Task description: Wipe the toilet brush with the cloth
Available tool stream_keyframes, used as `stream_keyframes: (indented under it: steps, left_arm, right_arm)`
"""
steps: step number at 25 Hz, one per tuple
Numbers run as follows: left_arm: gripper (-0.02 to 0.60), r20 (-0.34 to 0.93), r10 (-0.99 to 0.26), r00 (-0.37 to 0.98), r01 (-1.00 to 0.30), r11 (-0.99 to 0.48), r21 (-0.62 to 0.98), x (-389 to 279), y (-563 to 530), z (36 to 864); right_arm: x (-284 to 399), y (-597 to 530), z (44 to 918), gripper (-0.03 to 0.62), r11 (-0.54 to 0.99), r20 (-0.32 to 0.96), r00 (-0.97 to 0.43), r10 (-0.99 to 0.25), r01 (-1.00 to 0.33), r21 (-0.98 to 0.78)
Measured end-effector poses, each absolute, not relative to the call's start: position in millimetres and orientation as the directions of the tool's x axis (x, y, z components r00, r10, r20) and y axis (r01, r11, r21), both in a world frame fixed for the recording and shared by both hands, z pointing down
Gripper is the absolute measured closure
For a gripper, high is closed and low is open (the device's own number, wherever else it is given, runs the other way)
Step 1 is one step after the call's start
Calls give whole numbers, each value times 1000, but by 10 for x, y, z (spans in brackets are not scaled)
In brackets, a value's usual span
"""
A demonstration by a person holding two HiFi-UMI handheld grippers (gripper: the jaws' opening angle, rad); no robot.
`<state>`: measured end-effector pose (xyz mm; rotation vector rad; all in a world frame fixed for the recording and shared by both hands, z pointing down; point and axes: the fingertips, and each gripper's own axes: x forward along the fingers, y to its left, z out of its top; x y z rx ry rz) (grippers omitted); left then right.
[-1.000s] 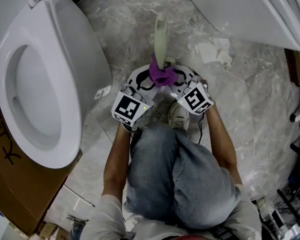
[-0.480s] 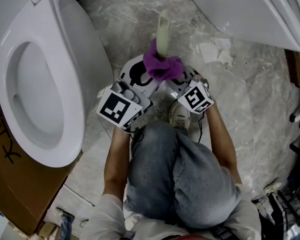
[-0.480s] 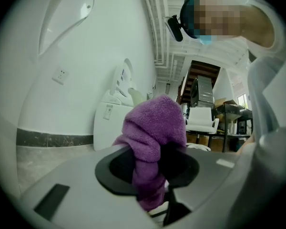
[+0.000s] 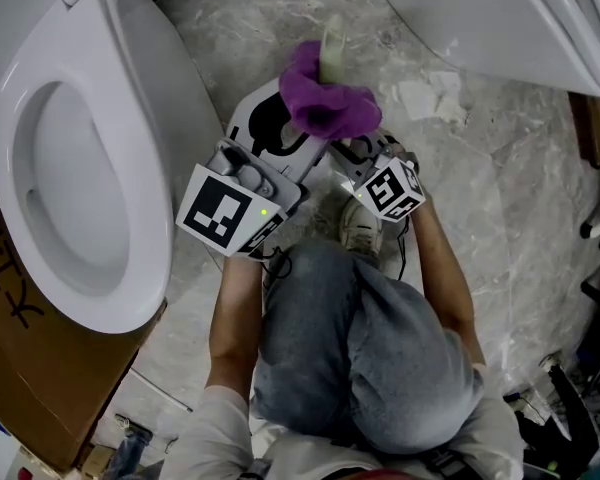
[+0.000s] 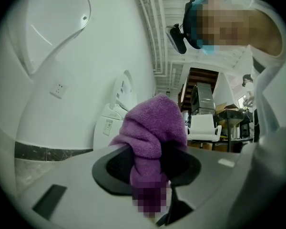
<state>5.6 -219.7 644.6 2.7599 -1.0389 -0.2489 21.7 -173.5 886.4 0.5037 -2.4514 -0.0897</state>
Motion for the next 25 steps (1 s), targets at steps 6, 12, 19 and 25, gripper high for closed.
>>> stream_keyframes:
  steps: [6, 12, 19, 25]
  left_arm:
    - [426, -38, -653, 756, -635, -747, 199, 77, -2109, 6697]
    - [451, 63, -635, 770, -635, -752, 179, 152, -1939, 7213]
    - [456, 154, -600, 785, -619, -769, 160, 211, -1844, 7778]
    - [457, 226, -584, 780, -619, -773, 138, 256, -1819, 8116]
  right_arm:
    - [210, -1736, 8867, 540, 924, 574, -726, -378, -333, 188]
    - [216, -1727, 8865, 540, 926, 572, -730, -373, -329, 185]
    - [214, -1736, 8865, 540, 926, 572, -730, -373, -327, 187]
    - [212, -1735, 8869, 540, 927, 575, -728, -373, -324, 191]
